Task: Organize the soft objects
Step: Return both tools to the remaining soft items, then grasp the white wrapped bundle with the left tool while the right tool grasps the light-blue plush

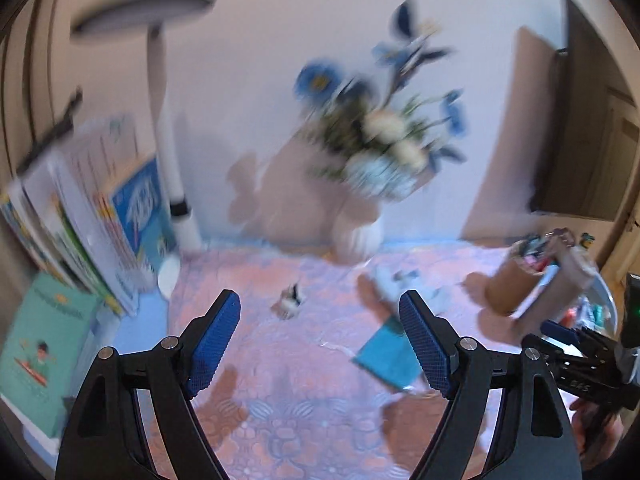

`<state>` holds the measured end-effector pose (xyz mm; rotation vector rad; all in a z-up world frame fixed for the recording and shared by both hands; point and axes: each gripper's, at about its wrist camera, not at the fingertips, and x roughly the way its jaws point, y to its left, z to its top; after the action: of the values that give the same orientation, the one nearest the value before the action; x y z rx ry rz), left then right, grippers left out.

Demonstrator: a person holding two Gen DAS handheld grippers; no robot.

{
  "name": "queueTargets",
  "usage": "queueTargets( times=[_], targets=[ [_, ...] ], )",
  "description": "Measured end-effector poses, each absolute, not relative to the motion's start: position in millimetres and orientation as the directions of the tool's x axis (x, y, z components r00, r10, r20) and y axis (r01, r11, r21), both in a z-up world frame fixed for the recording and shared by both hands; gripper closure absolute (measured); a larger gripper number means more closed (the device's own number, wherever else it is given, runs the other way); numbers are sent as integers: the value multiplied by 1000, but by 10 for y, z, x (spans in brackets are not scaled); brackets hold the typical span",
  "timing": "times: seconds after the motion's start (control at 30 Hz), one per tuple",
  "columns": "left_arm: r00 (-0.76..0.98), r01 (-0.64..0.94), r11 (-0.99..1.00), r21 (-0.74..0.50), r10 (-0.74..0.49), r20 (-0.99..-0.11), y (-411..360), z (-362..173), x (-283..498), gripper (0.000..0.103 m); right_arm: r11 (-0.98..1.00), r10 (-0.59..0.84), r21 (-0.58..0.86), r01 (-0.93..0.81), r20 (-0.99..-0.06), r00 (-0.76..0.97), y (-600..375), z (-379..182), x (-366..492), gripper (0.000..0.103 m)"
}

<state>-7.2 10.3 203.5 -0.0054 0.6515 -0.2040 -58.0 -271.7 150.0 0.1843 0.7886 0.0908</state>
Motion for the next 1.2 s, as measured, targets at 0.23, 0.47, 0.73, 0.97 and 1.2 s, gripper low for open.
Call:
queueTargets(
  times=[0.23,0.47,0.73,0.97,1.2],
  targets=[
    [657,137,971,-196,-237,-716,265,1215,506,22,972,182,236,13,-781,597,-2686,1043,-121,42],
    [634,128,978,-167,-210,-744,297,710,996,22,933,288,359,22,-784,550,-2711,877,352,16],
    [619,91,971,-222,-230,-751,290,401,1438,22,907,334,418,59,-797,504,-2562,650,977,16],
    [627,123,985,-119,-170,-760,53,305,1665,25,935,219,327,137,-837,502,-2358,483,1304,6],
    [630,162,982,-94,-176,-756,-32,221,1645,80,957,162,264,119,-828,537,-2377,424,1278,26]
  ],
)
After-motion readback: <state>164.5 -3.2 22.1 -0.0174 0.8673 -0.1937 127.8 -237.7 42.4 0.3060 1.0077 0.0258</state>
